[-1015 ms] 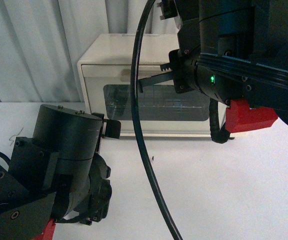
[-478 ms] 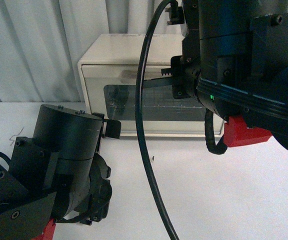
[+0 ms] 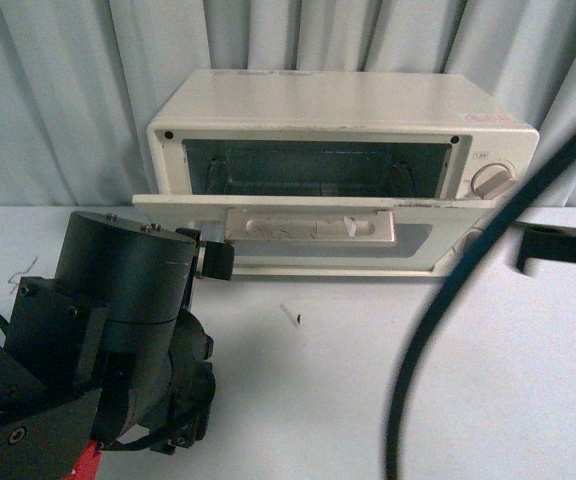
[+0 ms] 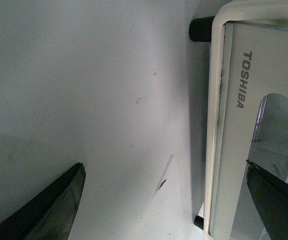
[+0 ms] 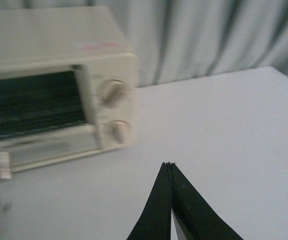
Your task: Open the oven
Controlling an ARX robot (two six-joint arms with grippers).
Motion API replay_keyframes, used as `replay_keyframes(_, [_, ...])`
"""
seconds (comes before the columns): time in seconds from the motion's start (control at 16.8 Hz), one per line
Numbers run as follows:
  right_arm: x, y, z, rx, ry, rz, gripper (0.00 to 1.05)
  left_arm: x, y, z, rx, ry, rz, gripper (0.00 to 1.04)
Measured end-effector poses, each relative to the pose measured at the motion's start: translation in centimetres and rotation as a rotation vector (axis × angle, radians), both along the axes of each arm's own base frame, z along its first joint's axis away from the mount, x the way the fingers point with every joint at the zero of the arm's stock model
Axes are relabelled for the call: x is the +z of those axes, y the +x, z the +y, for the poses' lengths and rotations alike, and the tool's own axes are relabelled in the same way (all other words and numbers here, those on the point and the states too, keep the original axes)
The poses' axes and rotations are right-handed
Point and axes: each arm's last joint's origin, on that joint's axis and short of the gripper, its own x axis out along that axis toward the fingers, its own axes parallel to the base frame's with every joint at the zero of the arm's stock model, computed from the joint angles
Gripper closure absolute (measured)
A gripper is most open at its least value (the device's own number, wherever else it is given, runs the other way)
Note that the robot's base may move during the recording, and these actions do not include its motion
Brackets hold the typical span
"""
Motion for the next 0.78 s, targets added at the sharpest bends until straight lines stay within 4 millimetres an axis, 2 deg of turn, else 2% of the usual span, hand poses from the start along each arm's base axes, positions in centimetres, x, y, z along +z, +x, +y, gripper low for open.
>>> replay_keyframes(0.06, [-0.3,-1.7,-1.7,-0.071,-0.028,0.030,1.03,0.0,0.0,0.0,0.000,0.000,0.000,0.07])
replay_keyframes(0.36, [-0.9,-5.1,-4.7,-0.186,-0.057,0.087,1.03,0.0,0.0,0.0,0.000,0.000,0.000,0.07])
replay_keyframes(0.54, [-0.8,-7.6,-7.2,-0.277,0.020,0.109,1.00,0.0,0.0,0.0,0.000,0.000,0.000,0.07])
replay_keyframes(0.66, [-1.5,-8.2,-8.4,-0.316,0.125,0.144,0.80,0.0,0.0,0.0,0.000,0.000,0.000,0.07])
replay_keyframes(0.78, [-2.3,-7.8,-8.6,-0.330,0.142,0.192,0.62,0.0,0.0,0.0,-0.001,0.000,0.000,0.07])
